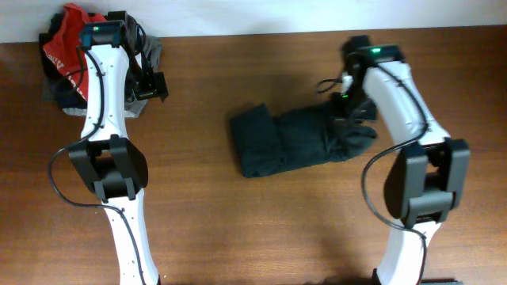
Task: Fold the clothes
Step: 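Fold the grasped right end leftward over the bundle with the right gripper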
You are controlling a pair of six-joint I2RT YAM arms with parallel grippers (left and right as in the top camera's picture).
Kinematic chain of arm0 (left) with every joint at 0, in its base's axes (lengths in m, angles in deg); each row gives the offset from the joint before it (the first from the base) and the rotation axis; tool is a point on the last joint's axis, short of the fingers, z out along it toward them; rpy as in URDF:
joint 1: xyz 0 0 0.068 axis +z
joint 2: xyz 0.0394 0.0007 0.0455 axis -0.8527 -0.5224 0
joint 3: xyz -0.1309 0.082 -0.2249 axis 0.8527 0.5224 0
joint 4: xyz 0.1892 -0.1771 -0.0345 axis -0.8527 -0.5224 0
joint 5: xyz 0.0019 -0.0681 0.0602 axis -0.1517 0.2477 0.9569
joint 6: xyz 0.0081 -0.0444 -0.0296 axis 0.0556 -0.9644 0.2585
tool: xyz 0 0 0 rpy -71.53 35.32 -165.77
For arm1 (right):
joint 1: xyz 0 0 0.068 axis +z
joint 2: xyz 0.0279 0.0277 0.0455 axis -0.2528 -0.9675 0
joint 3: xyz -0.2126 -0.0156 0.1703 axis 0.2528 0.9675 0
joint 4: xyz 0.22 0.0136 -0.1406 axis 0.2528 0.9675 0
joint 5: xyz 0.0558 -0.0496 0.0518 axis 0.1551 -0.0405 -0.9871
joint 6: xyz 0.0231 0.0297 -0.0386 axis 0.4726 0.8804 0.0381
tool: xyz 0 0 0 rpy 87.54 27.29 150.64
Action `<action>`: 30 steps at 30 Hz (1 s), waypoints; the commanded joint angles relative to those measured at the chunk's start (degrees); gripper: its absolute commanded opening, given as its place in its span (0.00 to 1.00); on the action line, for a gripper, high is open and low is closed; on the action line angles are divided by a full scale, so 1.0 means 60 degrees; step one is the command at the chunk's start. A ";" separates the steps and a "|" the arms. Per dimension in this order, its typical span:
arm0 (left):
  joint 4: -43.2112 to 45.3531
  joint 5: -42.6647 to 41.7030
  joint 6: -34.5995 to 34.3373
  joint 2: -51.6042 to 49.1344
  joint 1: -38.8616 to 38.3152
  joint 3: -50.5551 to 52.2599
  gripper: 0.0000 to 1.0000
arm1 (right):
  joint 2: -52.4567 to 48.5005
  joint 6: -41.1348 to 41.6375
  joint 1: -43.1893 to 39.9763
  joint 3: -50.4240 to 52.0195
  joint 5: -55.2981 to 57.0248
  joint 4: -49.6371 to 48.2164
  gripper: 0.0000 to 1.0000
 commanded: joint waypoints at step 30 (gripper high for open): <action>-0.0011 0.0073 -0.0120 0.0317 0.0022 -0.0138 0.99 | 0.0189 0.1118 0.3417 -0.1133 -0.0834 -0.0714 0.04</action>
